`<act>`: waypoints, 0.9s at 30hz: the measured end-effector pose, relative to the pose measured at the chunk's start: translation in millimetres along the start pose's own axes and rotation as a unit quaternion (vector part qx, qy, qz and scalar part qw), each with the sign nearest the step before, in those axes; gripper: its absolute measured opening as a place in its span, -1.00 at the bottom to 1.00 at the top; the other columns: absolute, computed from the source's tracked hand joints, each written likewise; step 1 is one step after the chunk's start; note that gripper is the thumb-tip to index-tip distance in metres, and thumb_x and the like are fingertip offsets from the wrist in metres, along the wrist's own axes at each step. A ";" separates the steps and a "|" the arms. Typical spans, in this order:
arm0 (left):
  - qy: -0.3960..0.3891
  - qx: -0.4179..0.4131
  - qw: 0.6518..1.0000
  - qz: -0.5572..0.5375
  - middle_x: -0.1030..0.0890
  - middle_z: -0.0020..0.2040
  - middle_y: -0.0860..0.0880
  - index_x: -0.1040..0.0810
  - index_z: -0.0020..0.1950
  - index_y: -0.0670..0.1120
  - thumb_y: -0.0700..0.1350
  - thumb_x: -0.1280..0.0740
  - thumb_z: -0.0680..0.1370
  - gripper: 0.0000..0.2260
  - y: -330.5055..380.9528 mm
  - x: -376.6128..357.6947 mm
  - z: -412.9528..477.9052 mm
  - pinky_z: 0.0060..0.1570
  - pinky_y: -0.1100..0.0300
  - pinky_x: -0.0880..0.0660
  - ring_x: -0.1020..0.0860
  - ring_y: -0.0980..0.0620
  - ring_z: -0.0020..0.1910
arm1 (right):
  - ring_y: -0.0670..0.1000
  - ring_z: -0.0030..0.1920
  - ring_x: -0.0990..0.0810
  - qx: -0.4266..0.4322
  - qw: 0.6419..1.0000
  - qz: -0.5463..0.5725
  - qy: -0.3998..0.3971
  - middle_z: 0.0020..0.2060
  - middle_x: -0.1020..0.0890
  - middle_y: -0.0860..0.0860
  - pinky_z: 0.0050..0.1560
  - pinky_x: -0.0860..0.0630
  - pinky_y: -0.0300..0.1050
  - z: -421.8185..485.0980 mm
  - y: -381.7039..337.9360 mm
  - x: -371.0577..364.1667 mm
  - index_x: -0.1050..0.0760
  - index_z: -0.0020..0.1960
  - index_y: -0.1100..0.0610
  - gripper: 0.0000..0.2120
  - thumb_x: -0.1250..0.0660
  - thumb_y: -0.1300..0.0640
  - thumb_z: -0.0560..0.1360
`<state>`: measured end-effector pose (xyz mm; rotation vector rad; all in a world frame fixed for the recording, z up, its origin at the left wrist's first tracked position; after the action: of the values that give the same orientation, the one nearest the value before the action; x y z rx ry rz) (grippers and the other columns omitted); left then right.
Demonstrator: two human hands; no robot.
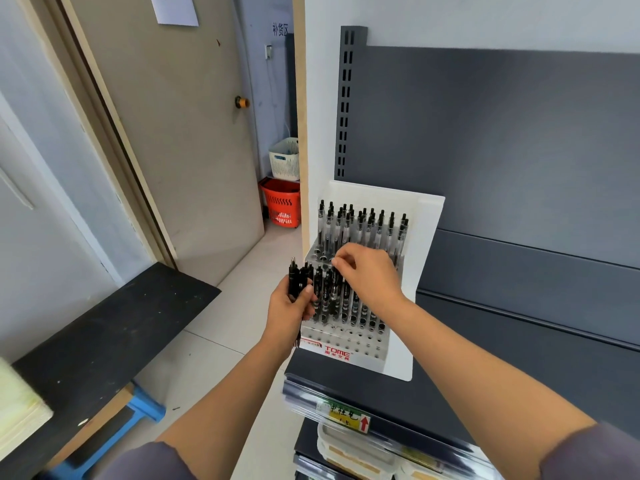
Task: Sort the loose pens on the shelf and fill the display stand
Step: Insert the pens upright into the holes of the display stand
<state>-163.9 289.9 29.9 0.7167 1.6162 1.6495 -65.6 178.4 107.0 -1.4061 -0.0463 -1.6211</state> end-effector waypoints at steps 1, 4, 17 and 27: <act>0.000 -0.001 1.000 0.004 -0.54 -0.29 -0.04 -0.47 -0.02 -0.06 -0.23 -0.22 0.59 -0.91 -0.3 0.6 -0.5 -0.42 0.33 -0.43 -0.44 0.15 -0.45 | -0.01 -0.15 -0.62 0.007 1.000 -0.012 -0.006 -0.18 -0.67 -0.05 -0.12 -0.56 -0.06 0.5 -1.5 -0.8 -0.57 0.01 0.03 -0.84 -0.26 -0.01 0.56; 0.004 0.000 1.000 0.011 -0.53 -0.29 -0.03 -0.48 -0.02 -0.06 -0.21 -0.22 0.60 -0.91 -2.2 3.0 -0.7 -0.40 0.33 -0.42 -0.42 0.12 -0.42 | 0.00 -0.14 -0.62 0.022 0.998 -0.048 -0.016 -0.17 -0.68 -0.05 -0.15 -0.56 -0.08 0.7 -4.2 -2.3 -0.57 0.04 0.01 -0.82 -0.25 -0.03 0.56; -0.011 0.032 0.999 -0.011 -0.62 -0.19 -0.06 -0.45 0.13 -0.13 -0.30 -0.24 0.57 -0.83 -13.2 -0.6 4.0 -0.24 0.30 -0.52 -0.55 0.07 -0.29 | -0.02 0.02 -0.53 0.014 0.992 -0.123 -0.026 -0.10 -0.64 -0.13 -0.27 -0.37 -0.17 -2.1 7.9 -19.8 -0.51 0.05 -0.04 -0.86 -0.28 -0.05 0.54; 0.009 0.034 0.999 0.001 -0.58 -0.18 -0.11 -0.46 0.08 -0.20 -0.27 -0.26 0.57 -0.90 -19.5 7.0 3.4 -0.28 0.37 -0.53 -0.59 0.14 -0.31 | 0.06 0.20 -0.33 0.021 0.986 -0.163 -0.032 0.11 -0.43 -0.07 0.17 -0.28 0.00 -1.3 10.6 -29.1 -0.53 0.00 -0.03 -0.86 -0.32 -0.05 0.50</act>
<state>-163.3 296.9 10.2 0.7386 1.6914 1.6138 -63.1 189.7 78.3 -1.4740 -0.3625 -1.8281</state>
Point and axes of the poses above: each hand's wrist, its own z-axis towards the middle knuckle, its own x-axis out of the back of the hand, y = z × x, the point moved 8 cm from there along z, towards the middle knuckle
